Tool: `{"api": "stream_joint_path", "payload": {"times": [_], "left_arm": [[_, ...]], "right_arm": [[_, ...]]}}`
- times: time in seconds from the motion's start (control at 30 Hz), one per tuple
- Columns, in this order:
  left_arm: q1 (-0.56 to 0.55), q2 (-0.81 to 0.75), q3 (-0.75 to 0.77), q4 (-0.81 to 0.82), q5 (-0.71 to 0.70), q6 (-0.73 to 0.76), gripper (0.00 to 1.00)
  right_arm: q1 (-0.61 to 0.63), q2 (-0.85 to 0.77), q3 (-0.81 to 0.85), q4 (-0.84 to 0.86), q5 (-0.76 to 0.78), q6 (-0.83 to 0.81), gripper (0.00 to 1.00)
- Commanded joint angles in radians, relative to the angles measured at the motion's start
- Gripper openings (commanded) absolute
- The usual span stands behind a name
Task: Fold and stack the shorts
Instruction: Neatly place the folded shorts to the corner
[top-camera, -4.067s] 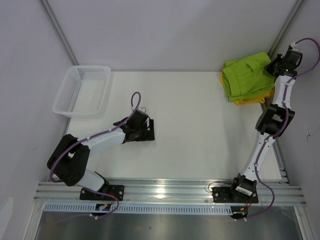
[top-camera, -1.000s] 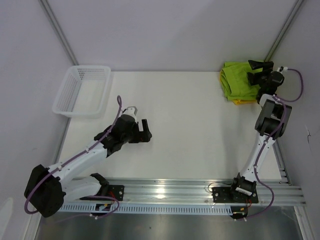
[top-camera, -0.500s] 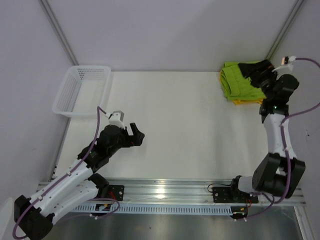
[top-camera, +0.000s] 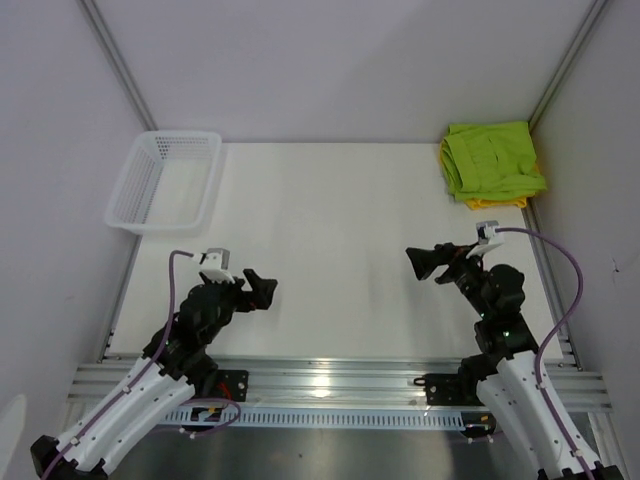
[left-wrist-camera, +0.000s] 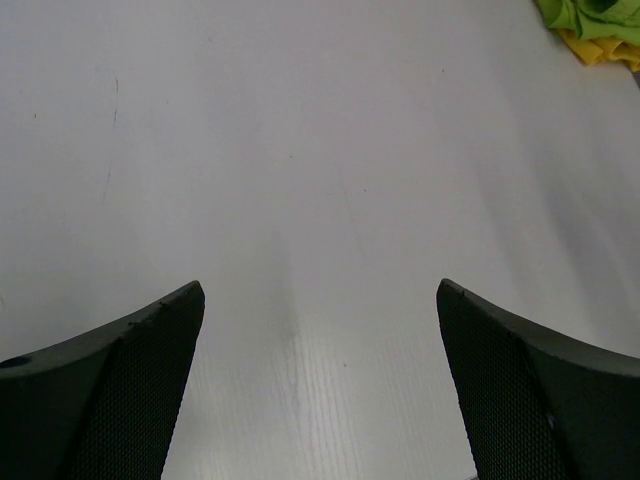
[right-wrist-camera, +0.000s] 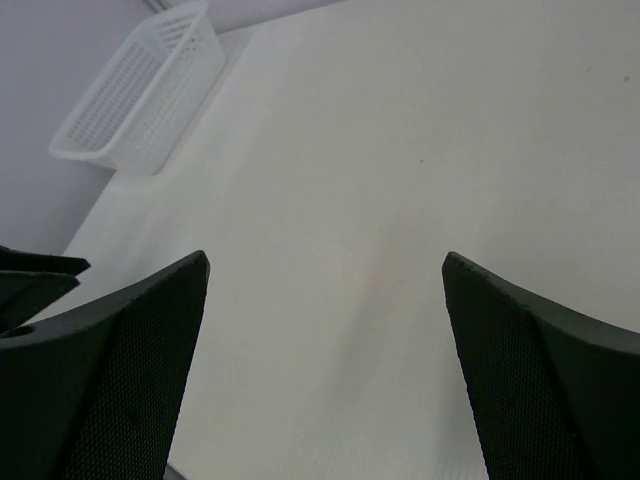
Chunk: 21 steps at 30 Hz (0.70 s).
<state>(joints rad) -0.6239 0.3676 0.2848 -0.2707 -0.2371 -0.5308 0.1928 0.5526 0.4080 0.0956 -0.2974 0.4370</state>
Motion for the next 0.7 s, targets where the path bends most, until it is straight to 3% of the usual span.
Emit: {"api": "stream_joint_path", "payload": {"times": [0.0, 0.13, 0.67], "left_arm": [[-0.005, -0.079, -0.033, 0.062, 0.004, 0.049, 0.99], [-0.005, -0.117, -0.052, 0.064, 0.009, 0.052, 0.99], [-0.005, -0.102, -0.052, 0.067, -0.005, 0.045, 0.99]], "right_arm": [[0.049, -0.094, -0.096, -0.069, 0.147, -0.092, 0.99], [0.057, -0.128, -0.162, -0.068, 0.147, -0.096, 1.0], [0.057, -0.066, -0.173, -0.025, 0.145, -0.077, 1.0]]}}
